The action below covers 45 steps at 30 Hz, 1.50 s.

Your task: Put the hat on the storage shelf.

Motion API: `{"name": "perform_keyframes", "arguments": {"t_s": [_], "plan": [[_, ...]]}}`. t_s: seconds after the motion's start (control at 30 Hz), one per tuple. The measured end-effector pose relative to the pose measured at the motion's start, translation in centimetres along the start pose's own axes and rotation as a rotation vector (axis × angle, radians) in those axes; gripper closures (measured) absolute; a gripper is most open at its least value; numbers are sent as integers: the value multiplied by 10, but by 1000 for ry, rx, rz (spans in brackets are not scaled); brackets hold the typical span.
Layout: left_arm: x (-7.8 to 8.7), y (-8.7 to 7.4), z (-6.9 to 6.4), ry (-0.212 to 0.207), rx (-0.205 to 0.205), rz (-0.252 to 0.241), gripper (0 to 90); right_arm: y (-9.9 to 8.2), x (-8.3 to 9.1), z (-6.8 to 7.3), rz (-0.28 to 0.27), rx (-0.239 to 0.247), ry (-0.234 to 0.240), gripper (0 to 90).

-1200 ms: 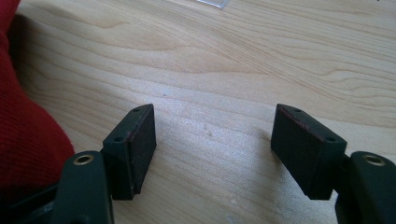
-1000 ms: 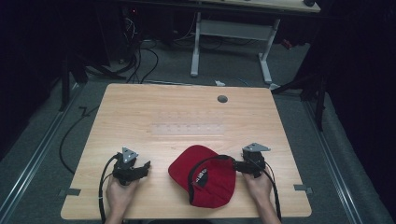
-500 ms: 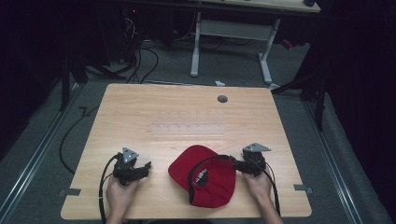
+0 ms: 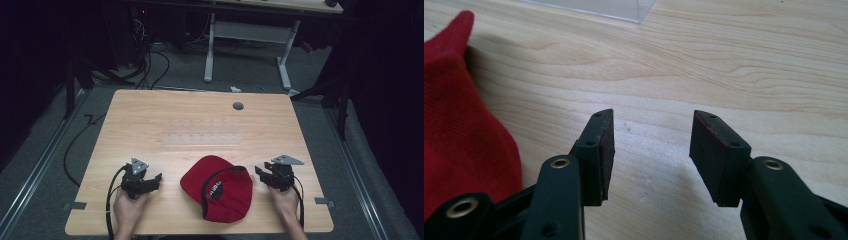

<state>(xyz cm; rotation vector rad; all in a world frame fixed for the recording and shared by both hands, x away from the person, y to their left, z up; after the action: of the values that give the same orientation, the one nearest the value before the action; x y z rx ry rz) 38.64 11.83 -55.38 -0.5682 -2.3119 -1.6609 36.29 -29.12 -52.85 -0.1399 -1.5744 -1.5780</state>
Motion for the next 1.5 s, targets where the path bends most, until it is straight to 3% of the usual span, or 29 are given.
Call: {"name": "perform_keyframes", "arguments": {"t_s": [0.37,0.57,0.73,0.83,1.03,1.5], "plan": [[0,0,0,0,0,0,282,-1,25,3,-72,-3,29,465],[0,0,0,0,0,0,282,0,38,16,-113,21,117,426],[0,0,0,0,0,0,282,4,42,27,-137,55,163,409],[0,0,0,0,0,0,282,7,41,34,-136,73,194,393],[0,0,0,0,0,0,282,10,33,44,-112,97,203,380],[0,0,0,0,0,0,282,16,11,52,-59,107,247,388]]}}
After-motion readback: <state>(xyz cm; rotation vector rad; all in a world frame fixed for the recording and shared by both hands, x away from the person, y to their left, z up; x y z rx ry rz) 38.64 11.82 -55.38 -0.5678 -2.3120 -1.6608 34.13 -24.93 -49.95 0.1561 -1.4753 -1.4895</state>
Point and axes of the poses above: each handheld gripper's, and its own axes: x roughly backward along the jaws, y roughly out of its top, z roughly to its left, the point moved 2 cm from there along -x, roughly forward along the jaws, and after that the axes turned 11 degrees about y, right-handed, at the moved point
